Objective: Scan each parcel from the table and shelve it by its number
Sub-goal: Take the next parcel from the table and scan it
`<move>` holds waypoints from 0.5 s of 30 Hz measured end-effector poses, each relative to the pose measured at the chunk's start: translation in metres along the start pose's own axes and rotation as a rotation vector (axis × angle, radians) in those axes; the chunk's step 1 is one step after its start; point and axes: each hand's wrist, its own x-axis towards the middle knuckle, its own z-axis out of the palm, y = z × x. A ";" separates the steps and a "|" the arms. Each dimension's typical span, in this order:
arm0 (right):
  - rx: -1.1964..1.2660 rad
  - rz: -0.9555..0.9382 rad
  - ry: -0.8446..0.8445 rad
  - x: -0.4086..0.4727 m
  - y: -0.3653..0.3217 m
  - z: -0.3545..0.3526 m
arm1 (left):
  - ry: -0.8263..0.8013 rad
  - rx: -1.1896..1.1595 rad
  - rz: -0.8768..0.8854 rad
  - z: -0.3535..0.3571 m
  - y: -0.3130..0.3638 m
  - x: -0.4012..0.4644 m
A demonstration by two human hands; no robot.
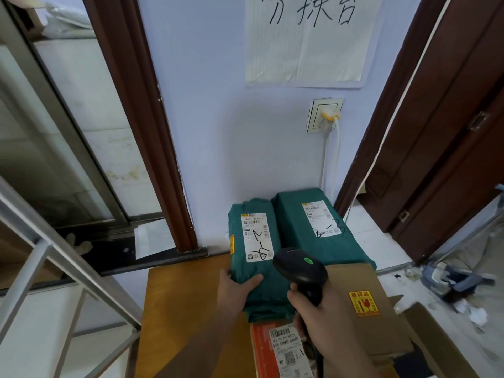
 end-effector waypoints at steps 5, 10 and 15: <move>-0.038 -0.063 0.025 -0.001 -0.003 0.003 | -0.077 -0.047 0.024 -0.002 -0.001 -0.012; -0.081 -0.110 0.066 -0.001 -0.008 0.003 | -0.142 0.007 0.075 -0.004 -0.005 -0.019; -0.062 -0.157 0.115 -0.003 -0.010 0.008 | -0.207 0.046 0.112 -0.004 -0.006 -0.032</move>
